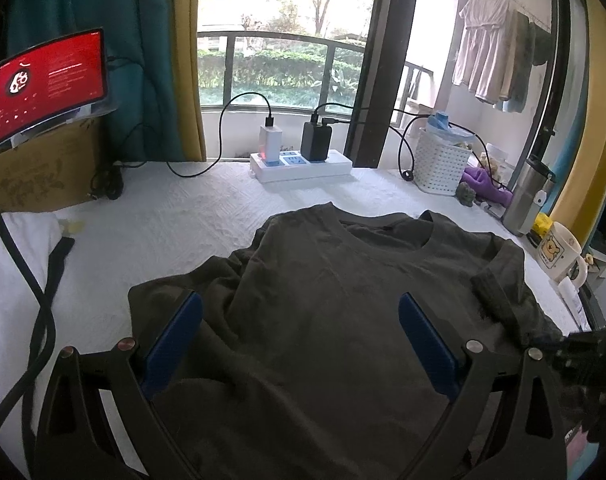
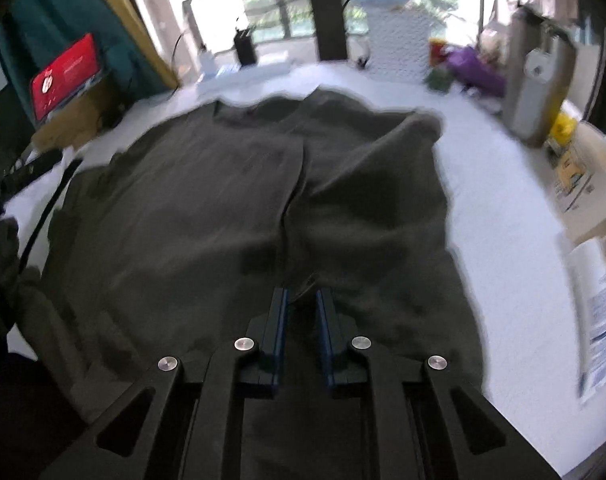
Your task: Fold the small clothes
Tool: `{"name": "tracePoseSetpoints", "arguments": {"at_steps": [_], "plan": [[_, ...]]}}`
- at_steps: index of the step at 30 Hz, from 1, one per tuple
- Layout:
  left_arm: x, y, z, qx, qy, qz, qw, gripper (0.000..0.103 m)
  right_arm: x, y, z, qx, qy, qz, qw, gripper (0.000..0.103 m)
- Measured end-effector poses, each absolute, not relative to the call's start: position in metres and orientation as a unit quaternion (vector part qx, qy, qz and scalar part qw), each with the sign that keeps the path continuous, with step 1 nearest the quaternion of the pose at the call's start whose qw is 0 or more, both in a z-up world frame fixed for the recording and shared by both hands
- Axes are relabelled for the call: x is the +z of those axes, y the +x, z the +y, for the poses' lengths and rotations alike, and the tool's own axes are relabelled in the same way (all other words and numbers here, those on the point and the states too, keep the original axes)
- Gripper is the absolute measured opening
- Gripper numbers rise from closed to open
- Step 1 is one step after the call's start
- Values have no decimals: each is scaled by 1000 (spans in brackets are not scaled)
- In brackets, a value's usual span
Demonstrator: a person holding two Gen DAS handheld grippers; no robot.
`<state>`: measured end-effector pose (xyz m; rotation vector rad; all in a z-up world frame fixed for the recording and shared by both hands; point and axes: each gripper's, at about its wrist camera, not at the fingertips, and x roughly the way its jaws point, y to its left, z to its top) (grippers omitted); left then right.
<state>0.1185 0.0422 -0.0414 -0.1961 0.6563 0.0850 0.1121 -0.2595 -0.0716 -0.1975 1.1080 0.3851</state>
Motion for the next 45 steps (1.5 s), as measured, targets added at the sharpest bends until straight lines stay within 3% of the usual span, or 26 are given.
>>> {"name": "tracePoseSetpoints", "arguments": {"at_steps": [4,5,6,7,8,21,36,37,40,41,42,45], "plan": [[-45,116,49,51,-99,328,938,98,-69,103,-246,197,-101,523,823,16],[-45,116,52,54,-101,329,937,98,-64,103,-245,195,-104,516,828,22],[-45,116,54,57,-102,330,937,98,-58,105,-246,191,-105,506,835,31],[-45,115,57,60,-103,329,937,98,-51,108,-247,187,-102,497,841,63],[-45,114,60,63,-104,329,937,98,-45,112,-249,185,-97,487,848,85],[-59,110,114,125,-106,347,923,98,-85,152,-212,224,-60,529,816,86],[-108,159,168,105,-80,419,898,97,-37,174,-222,161,-68,469,866,86],[-112,160,166,96,-78,425,897,94,-38,175,-229,151,-65,471,866,86],[-115,158,159,86,-61,429,897,55,-43,180,-235,135,-63,478,865,86],[-113,157,160,81,-64,426,899,29,-44,180,-236,133,-63,479,865,86],[-112,155,161,70,-78,428,898,17,-44,180,-236,133,-64,480,865,86],[-107,147,164,79,-84,420,900,12,-46,181,-234,134,-71,481,863,86]]}}
